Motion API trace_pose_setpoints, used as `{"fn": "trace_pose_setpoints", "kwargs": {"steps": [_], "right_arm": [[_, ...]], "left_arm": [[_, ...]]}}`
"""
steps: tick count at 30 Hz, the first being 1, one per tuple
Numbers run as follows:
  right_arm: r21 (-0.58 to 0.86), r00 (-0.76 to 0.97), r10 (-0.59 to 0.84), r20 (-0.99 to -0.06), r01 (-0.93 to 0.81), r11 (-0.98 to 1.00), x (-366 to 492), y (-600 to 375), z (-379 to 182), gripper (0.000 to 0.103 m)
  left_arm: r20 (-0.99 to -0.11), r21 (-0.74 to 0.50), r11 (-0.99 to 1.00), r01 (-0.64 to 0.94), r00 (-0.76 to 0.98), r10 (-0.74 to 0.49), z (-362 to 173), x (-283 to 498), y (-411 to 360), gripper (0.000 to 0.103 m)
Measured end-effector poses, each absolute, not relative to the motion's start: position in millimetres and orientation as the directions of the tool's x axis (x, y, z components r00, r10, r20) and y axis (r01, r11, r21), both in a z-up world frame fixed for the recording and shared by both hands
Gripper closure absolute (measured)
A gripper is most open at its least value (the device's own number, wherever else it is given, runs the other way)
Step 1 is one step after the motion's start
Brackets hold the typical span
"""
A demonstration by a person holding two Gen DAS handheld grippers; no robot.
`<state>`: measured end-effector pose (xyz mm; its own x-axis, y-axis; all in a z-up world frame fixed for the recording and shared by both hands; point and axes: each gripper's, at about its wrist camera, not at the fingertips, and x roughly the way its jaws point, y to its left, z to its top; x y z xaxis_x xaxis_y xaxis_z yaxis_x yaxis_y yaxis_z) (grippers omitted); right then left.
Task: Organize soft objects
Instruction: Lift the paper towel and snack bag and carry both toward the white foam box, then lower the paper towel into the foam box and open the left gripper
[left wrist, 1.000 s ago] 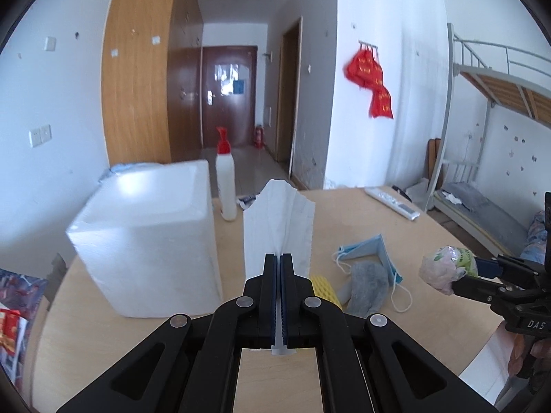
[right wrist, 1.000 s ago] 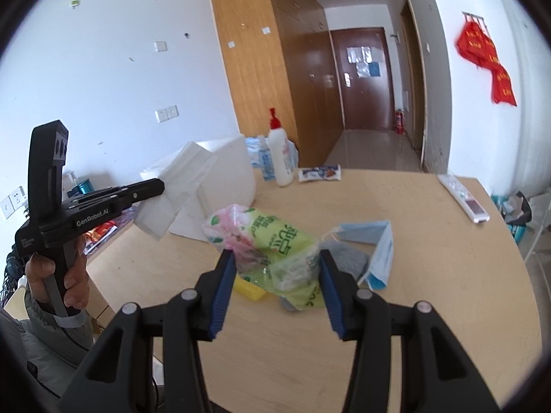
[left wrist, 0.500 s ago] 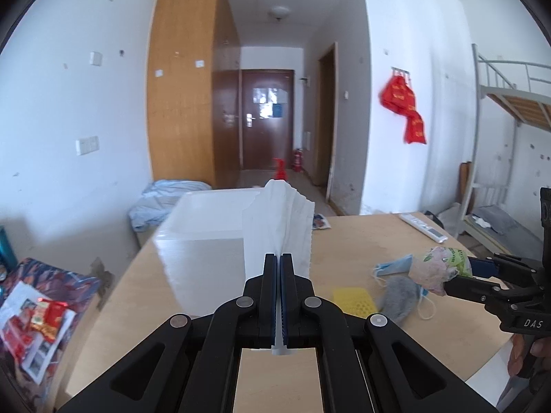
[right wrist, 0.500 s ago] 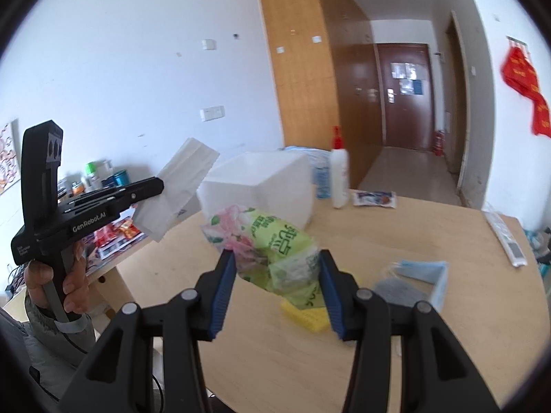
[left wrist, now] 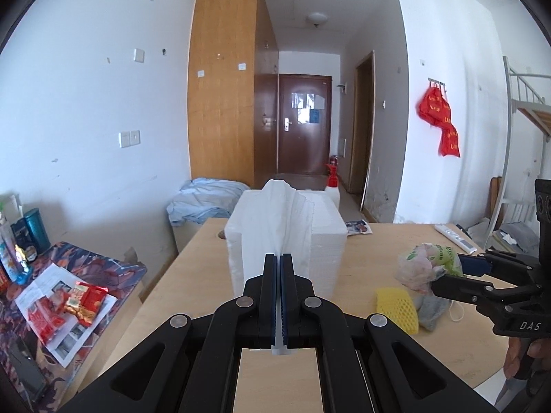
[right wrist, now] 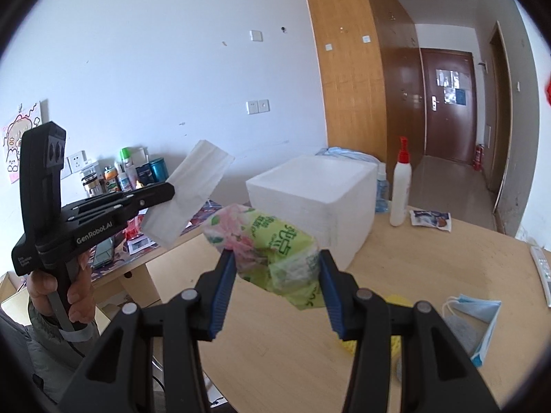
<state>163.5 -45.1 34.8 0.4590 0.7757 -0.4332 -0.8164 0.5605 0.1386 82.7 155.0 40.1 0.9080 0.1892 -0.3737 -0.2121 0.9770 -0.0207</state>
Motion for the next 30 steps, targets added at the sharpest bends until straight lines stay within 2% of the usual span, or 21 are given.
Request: {"fn": "trace_pose_setpoints", "kwargs": {"steps": [20,30], "right_arm": [[0.103,0.510,0.743,-0.433,-0.791,0.603,207,-2,83,0.050],[0.085,0.514,0.731,-0.449,-0.789,0.608,230,17,86,0.050]], "left_arm": [[-0.365,-0.026,0.978,-0.206,0.913,0.182,81,124,183,0.101],[-0.373,-0.017,0.982,-0.190,0.912,0.171,87,157,194,0.101]]}}
